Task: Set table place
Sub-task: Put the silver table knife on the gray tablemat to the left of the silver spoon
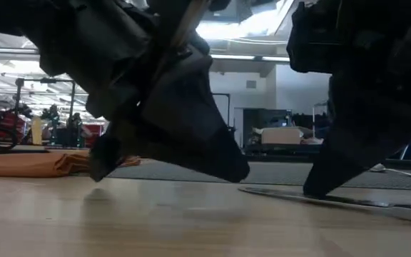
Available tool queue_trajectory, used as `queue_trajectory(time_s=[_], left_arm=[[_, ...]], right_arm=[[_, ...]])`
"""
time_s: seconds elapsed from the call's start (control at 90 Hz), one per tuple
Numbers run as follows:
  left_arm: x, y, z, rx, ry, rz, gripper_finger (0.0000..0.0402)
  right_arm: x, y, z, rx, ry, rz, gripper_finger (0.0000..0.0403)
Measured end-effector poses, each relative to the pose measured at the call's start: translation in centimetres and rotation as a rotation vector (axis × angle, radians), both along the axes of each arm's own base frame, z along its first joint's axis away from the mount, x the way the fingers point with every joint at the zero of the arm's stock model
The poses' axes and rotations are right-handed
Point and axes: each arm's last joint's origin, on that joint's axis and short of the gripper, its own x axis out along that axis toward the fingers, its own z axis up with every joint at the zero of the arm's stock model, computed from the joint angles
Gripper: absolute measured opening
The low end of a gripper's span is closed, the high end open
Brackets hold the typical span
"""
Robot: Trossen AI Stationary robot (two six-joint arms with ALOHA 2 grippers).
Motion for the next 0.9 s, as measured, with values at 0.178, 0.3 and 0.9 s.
queue_trajectory(time_s=[0.178, 0.3, 0.9], left_arm=[[-0.2, -0.4, 0.1, -0.056, -0.009, 0.028, 0.0000], [-0.3, -0.6, 0.1, -0.071, -0.021, 0.063, 0.0000], [-0.6, -1.5, -1.4, -0.101, -0.036, 0.123, 0.0000]], right_arm=[[0.0, 0.0, 0.1, -0.017, -0.012, -0.008, 0.0000], [0.0, -0.1, 0.1, -0.016, -0.016, -0.010, 0.0000], [0.4, 0.1, 0.3, -0.040, -0.053, 0.054, 0.0000]])
